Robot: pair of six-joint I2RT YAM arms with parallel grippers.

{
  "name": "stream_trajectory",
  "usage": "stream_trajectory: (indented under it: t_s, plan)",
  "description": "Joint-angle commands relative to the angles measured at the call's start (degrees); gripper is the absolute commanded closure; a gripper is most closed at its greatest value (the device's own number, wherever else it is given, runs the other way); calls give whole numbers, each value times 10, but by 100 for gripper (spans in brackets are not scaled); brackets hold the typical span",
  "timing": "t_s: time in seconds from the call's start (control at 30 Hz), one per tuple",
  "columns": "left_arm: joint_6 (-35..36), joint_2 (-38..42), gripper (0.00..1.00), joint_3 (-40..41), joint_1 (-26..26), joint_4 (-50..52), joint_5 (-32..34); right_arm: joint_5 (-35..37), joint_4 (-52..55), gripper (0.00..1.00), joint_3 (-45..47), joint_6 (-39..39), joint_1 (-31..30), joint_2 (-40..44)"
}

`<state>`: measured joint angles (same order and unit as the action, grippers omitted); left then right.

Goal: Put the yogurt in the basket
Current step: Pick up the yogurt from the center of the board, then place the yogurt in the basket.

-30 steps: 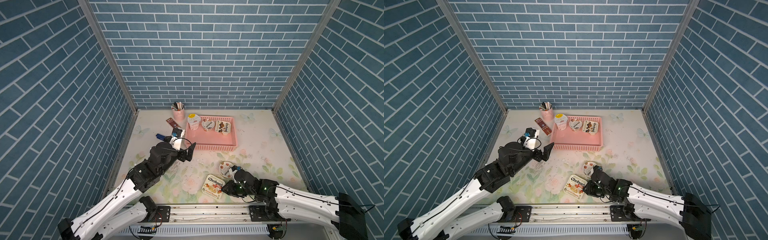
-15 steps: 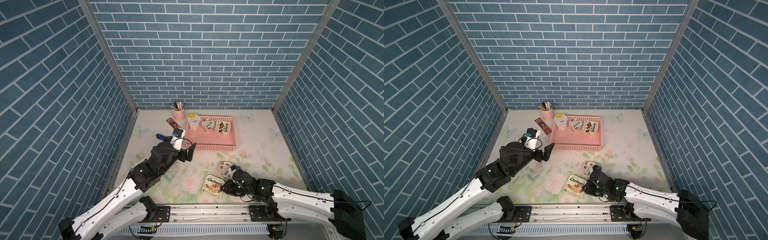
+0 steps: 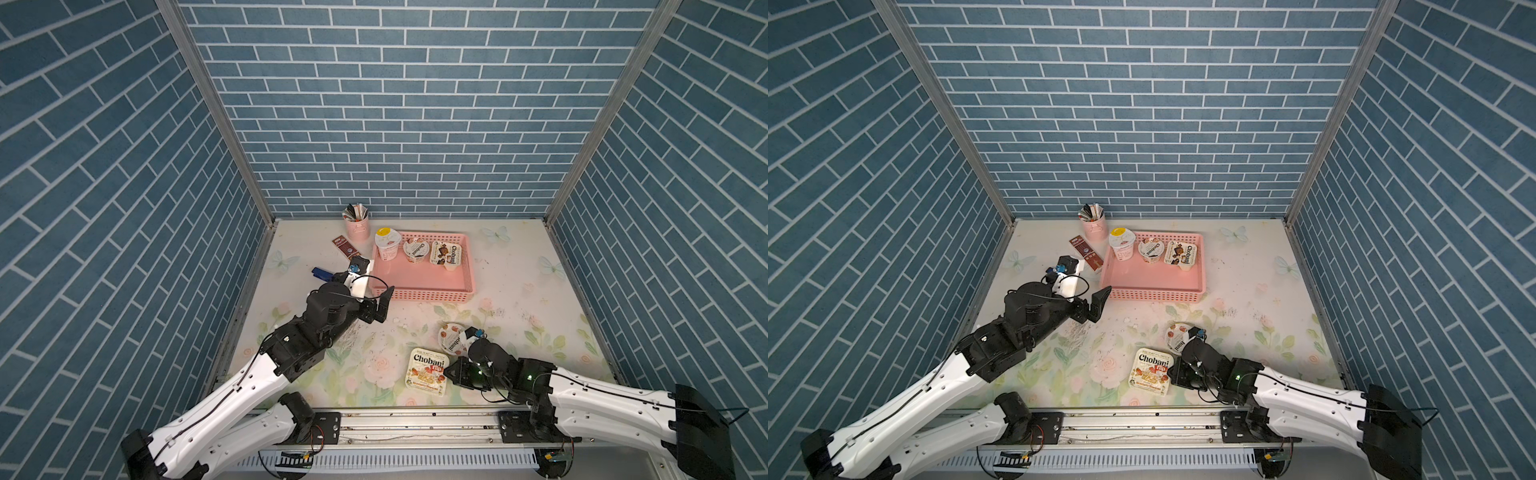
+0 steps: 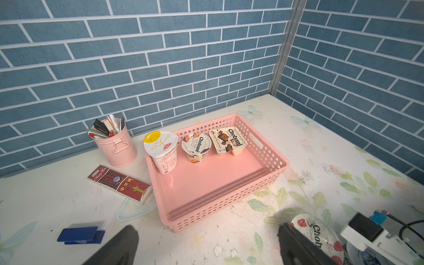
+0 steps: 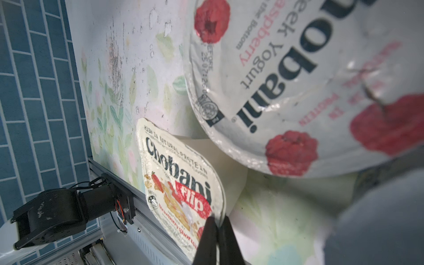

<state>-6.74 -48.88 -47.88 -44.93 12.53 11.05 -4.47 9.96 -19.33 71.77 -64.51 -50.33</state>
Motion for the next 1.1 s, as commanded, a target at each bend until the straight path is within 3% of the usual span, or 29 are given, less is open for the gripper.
stream_trajectory:
  t_s: [0.0, 0.63, 0.87, 1.07]
  plan:
    - [7, -4, 0, -8, -2, -10, -5, 19, 18, 100, -18, -5, -2, 13]
    - [5, 2, 0, -16, -2, -5, -6, -3, 55, 100, -75, -70, 41, 87]
    - [8, 10, 0, -19, -2, 3, -5, -81, 81, 100, -131, -145, 130, 62]
    - [11, 21, 0, -17, -2, 4, -2, -146, 115, 100, -219, -244, 199, -20]
